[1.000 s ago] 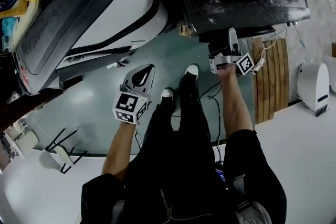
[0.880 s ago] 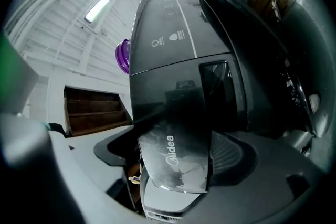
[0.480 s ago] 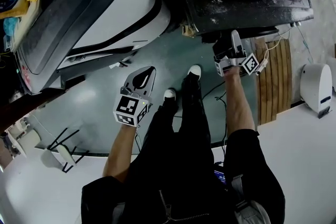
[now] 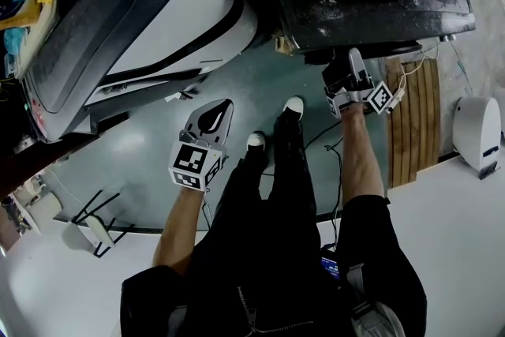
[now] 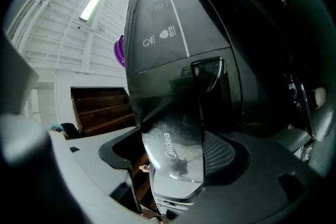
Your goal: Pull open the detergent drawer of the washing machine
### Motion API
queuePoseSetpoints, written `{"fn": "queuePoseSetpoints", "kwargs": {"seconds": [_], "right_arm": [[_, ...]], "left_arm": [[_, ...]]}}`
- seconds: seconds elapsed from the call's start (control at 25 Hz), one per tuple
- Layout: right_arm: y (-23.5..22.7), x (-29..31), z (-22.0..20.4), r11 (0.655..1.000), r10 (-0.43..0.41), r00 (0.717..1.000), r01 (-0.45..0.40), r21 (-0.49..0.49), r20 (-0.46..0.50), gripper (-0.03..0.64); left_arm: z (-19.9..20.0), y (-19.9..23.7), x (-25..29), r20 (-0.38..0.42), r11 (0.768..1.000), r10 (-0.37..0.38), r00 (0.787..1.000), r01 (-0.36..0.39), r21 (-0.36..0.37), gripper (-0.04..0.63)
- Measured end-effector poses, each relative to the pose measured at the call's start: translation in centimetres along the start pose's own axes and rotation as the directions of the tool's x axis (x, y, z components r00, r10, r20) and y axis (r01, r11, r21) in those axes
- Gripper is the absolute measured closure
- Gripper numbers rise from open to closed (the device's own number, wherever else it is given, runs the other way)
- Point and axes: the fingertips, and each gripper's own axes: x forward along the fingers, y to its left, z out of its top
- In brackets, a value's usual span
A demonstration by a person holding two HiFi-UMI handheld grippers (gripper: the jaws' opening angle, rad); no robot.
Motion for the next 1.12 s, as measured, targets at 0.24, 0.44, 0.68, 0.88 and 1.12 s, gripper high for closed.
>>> {"fn": "queuePoseSetpoints", "kwargs": {"seconds": [0.24, 0.44, 0.68, 0.88, 1.12], "right_arm": [[0.8, -1.9, -0.5, 0.999, 0.023, 1.0, -0.023, -0.024, 0.003, 0.295], [0.7, -2.0, -0.6, 1.0, 0.009, 0.999, -0.009, -0.02, 0.031, 0.293], [0.7, -2.1, -0.5, 0.999, 0.005, 0.998, -0.003, -0.033, 0.055, 0.291], [0.9, -2.7, -0.9, 1.0, 0.011, 0.999, -0.01, -0.026, 0.048, 0.296], [1.1, -4.0, -1.2, 1.0, 0.011, 0.999, -0.01, -0.029, 0.04, 0.296]], "left_arm": [[0.0, 0.2, 0.9, -0.006, 1.0, -0.017, 1.0, 0.017, 0.002, 0.577], [0.5, -0.8, 1.4, -0.002, 0.999, -0.034, 0.999, 0.034, 0.02, 0.577], [0.6, -1.4, 1.5, 0.002, 0.998, -0.048, 0.999, 0.048, 0.028, 0.577], [0.5, -1.7, 1.2, 0.009, 0.998, -0.049, 0.999, 0.049, 0.033, 0.577], [0.4, -1.8, 0.9, 0.01, 0.998, -0.055, 0.998, 0.054, 0.043, 0.577]]}}
